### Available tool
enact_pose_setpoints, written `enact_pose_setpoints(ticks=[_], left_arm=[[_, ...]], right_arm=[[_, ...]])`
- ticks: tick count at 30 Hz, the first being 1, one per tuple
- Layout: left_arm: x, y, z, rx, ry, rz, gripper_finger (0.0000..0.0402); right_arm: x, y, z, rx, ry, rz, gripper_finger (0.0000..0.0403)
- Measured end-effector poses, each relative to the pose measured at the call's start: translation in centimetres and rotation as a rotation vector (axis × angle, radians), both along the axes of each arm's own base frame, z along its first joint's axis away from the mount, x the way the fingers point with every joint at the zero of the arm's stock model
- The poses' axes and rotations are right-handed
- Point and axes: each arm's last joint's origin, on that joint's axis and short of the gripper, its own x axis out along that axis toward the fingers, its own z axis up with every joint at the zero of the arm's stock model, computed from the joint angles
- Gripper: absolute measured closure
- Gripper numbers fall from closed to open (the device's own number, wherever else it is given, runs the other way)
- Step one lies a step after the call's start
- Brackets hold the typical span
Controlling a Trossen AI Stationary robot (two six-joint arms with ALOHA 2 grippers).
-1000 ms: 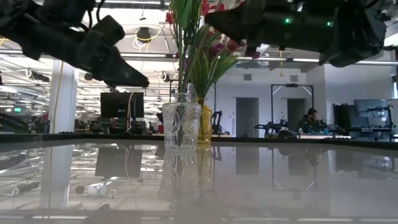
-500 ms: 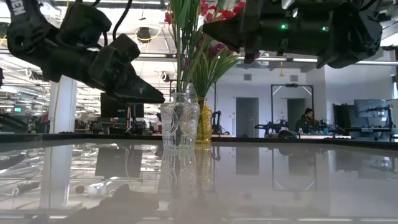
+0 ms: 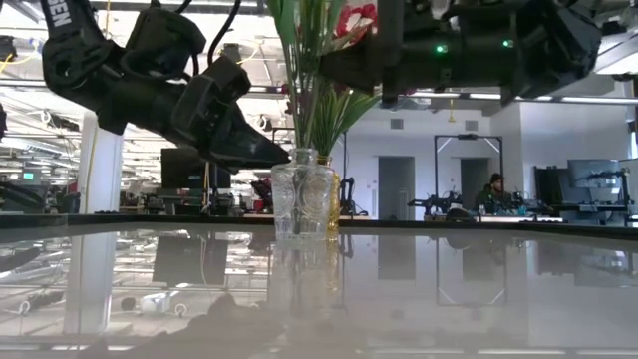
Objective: Sort flowers into vase by color
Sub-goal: Put the pink flower into the transparent vase
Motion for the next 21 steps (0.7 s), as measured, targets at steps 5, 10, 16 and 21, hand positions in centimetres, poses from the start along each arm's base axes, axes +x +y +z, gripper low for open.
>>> enact_pose_setpoints(ticks=[5,10,16,21], left_arm=[[0.14,0.03,0.21,0.006,-0.006,0.0,0.0262],[0.13,0.06,0.17,0.008,-0.001,0.007,0.0262],[0.12,0.06,0.15,0.008,0.001,0.008,0.0262],[0.12,0.05,0.16,0.008,0.001,0.008,0.0262]], right_arm=[[0.59,0.09,-0.09,-0.014,0.065,0.0,0.0379],[0.61,-0.01,-0.52,-0.01,0.108,-0.005,0.0356],[0.62,-0.14,-0.66,-0.011,0.123,-0.009,0.035],[0.35,-0.11,-0.04,-0.018,0.156,-0.007,0.0331]])
